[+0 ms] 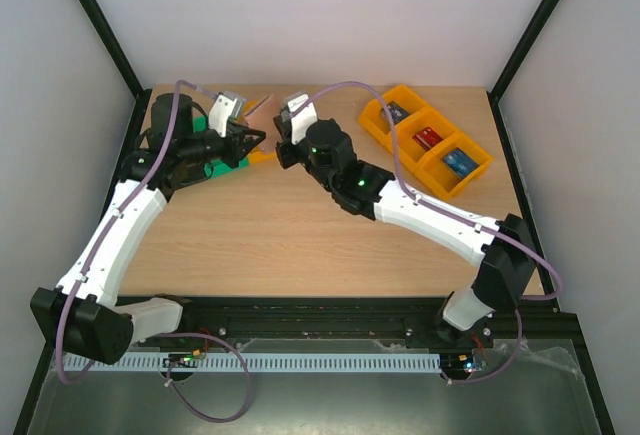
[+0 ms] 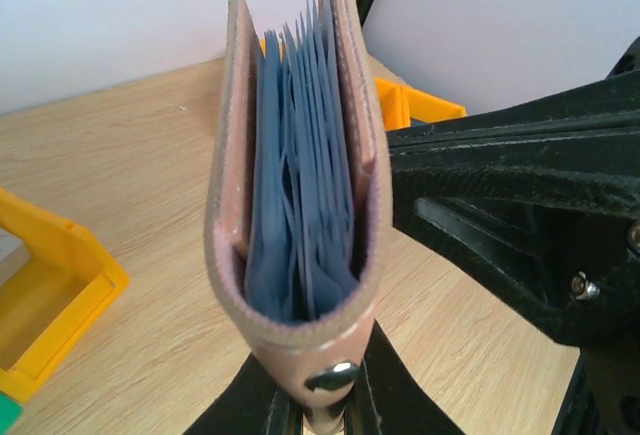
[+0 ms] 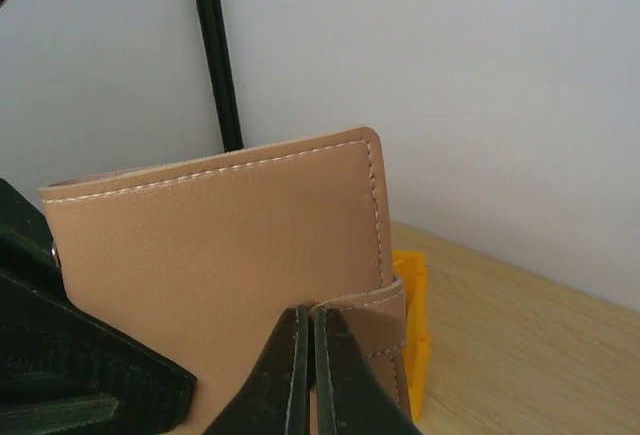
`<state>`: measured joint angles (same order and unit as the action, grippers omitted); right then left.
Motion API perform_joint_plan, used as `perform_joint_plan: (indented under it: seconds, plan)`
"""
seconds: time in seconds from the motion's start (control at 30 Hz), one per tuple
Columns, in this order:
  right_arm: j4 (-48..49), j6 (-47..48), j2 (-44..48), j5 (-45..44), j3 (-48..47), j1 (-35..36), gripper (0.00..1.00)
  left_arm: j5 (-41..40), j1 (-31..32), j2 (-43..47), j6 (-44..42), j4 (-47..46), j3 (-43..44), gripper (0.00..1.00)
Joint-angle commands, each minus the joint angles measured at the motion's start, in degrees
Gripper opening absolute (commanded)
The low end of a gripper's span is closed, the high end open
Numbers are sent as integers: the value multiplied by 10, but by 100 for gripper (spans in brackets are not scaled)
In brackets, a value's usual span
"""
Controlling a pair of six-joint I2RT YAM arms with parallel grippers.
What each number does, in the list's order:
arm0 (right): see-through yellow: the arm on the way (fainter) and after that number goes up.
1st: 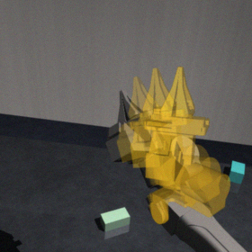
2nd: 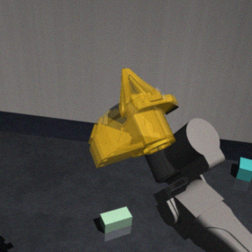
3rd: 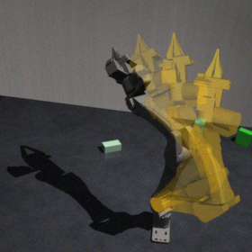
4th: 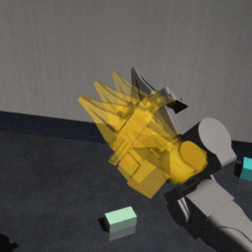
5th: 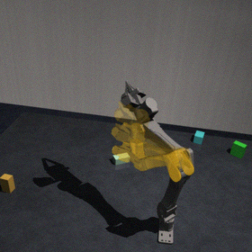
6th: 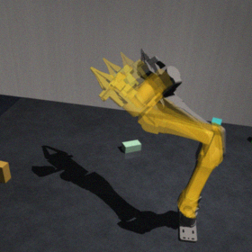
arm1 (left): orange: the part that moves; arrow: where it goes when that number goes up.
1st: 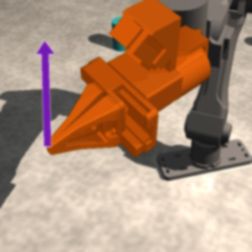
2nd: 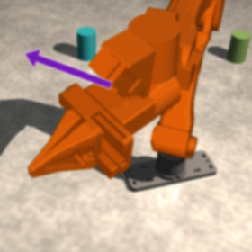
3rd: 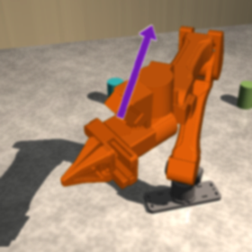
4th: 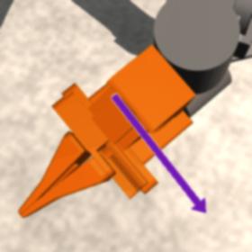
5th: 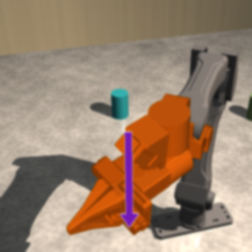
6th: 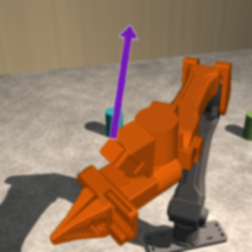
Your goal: Take the credit cards out of the card holder
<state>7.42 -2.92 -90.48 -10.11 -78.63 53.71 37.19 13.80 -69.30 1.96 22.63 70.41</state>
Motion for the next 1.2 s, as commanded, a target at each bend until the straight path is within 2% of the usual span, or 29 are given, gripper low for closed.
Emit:
perform_joint_plan:
  seconds: [0.0,0.2,0.33,0.37,0.43,0.5,0.6,0.7,0.8,0.93,1.17]
  plan:
    - [-41,-19,33,-26,44,-62,2,41,-1,21,-31,11,1,2]
    - [-67,-4,80,39,67,-115,2,54,-2,22,-82,49,-8,2]
    - [-82,36,103,157,85,-130,2,81,-8,19,-120,82,-5,2]
    - [-83,45,110,206,92,-135,5,97,-12,17,-131,94,-3,2]
    - [-62,56,134,279,117,-140,20,112,-19,13,-169,129,9,2]
    - [-32,60,162,335,148,-145,35,98,-19,9,-199,167,30,2]
    - [0,60,186,390,180,-146,50,64,-21,3,-221,214,65,2]
    - [0,49,186,429,176,-146,60,52,-20,2,-256,261,91,2]
    - [42,16,184,491,168,-145,67,37,-14,3,-295,303,107,2]
    - [57,3,173,549,141,-146,70,67,-9,10,-355,353,115,2]
    - [-10,22,140,585,112,-153,69,153,-12,23,-501,484,156,2]
